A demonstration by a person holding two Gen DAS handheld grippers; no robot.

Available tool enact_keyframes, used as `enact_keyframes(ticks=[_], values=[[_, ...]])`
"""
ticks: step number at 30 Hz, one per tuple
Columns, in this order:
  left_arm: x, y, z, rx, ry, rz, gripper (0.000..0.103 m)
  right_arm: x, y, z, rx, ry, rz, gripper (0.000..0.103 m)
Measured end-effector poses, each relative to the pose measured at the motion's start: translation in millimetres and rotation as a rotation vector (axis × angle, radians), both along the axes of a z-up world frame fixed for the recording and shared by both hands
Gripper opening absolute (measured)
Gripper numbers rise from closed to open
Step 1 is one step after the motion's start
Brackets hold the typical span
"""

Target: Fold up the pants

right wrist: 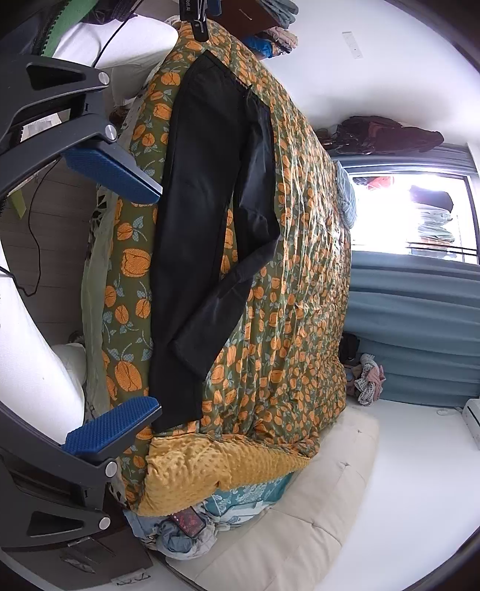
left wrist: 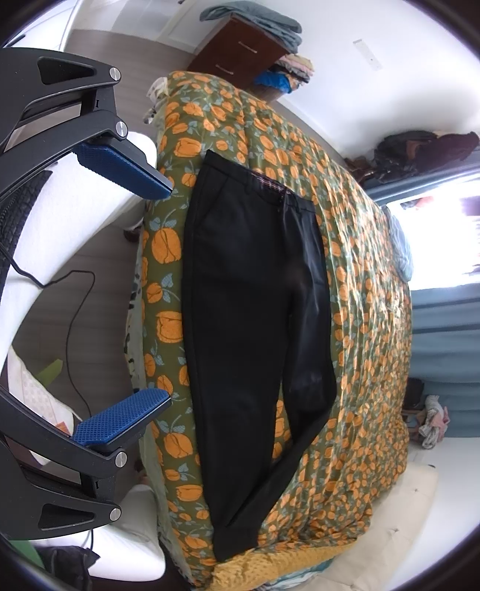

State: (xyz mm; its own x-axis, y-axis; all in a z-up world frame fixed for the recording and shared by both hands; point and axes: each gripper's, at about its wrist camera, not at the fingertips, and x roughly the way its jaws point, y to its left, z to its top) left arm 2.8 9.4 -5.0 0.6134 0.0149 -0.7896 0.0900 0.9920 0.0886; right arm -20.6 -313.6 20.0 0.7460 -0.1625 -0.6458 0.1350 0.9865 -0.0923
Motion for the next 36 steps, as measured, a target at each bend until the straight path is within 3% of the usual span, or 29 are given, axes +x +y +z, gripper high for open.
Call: enact_keyframes(ticks=[36], values=[[-0.8, -2.0, 0.8, 0.005, 0.000, 0.001, 0.102, 3.5, 7.8, -9.4, 0.045, 0.017, 0.005, 0.103]])
